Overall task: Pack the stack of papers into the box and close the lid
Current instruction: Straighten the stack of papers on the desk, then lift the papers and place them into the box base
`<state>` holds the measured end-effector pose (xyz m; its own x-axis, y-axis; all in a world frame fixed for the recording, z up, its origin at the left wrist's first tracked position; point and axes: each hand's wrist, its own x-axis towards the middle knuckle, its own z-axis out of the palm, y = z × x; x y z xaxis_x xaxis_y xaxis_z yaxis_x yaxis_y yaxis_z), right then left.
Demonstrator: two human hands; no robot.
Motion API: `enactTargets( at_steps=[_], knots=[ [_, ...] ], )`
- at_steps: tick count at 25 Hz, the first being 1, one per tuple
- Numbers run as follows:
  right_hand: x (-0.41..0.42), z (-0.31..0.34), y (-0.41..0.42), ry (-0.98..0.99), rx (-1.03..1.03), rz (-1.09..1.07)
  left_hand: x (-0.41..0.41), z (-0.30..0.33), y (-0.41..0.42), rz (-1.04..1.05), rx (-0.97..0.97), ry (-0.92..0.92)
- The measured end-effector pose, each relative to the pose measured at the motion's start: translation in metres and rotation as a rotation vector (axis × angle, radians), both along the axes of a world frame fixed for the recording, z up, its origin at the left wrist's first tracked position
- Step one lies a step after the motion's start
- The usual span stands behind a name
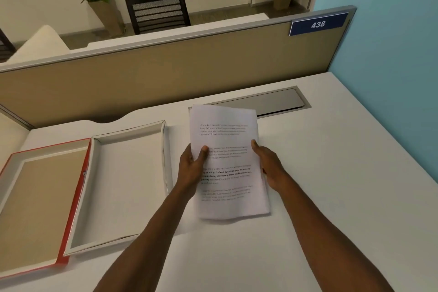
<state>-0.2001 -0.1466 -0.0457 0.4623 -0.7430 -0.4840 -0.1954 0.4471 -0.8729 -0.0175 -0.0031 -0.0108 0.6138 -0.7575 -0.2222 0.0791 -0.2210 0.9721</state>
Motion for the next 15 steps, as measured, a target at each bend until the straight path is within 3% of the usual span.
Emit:
enactTargets(
  at_steps=[3,9,15],
  knots=[
    [-0.004,0.015,0.009,-0.223,0.052,0.025,-0.006,0.011,0.021,-0.05,-0.07,-0.022],
    [-0.003,0.04,0.048,-0.164,-0.477,-0.171,-0.014,0.024,0.037,0.023,-0.15,-0.104],
    [-0.014,0.044,0.059,-0.23,-0.545,-0.118,-0.015,0.023,0.047,-0.002,-0.133,-0.185]
  ],
)
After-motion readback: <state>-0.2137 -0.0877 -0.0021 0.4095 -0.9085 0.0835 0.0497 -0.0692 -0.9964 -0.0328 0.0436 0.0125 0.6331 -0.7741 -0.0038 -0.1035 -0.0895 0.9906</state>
